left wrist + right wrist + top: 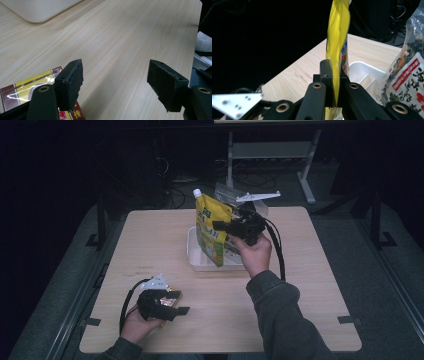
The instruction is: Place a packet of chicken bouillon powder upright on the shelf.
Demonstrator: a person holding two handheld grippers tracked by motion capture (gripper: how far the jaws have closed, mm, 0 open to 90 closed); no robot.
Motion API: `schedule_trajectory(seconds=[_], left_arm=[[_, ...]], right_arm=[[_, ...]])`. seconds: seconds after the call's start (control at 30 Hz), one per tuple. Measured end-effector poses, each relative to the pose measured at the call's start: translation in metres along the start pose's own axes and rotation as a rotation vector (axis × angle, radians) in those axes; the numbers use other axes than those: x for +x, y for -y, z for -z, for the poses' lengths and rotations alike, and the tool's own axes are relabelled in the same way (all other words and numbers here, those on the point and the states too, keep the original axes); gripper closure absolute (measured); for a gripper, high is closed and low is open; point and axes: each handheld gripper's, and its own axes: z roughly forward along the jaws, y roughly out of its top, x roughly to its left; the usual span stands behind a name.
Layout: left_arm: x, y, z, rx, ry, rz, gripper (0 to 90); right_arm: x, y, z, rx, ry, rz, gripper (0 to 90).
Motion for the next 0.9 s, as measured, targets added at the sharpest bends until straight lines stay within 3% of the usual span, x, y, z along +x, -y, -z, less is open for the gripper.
schedule_trajectory(seconds=[0.47,0.9], left_arm=[[0.001,0.000,0.002,-0.005,0.001,0.001,28.2],[0.001,0.000,0.002,-0.008,0.004,0.002,28.2]], right_arm=[[-0.002,-0.006,-0.033,-0.035,0.072,-0.043,89.6],[-0.003,-0.004,-0.057,-0.046,0.099,-0.074,89.5]])
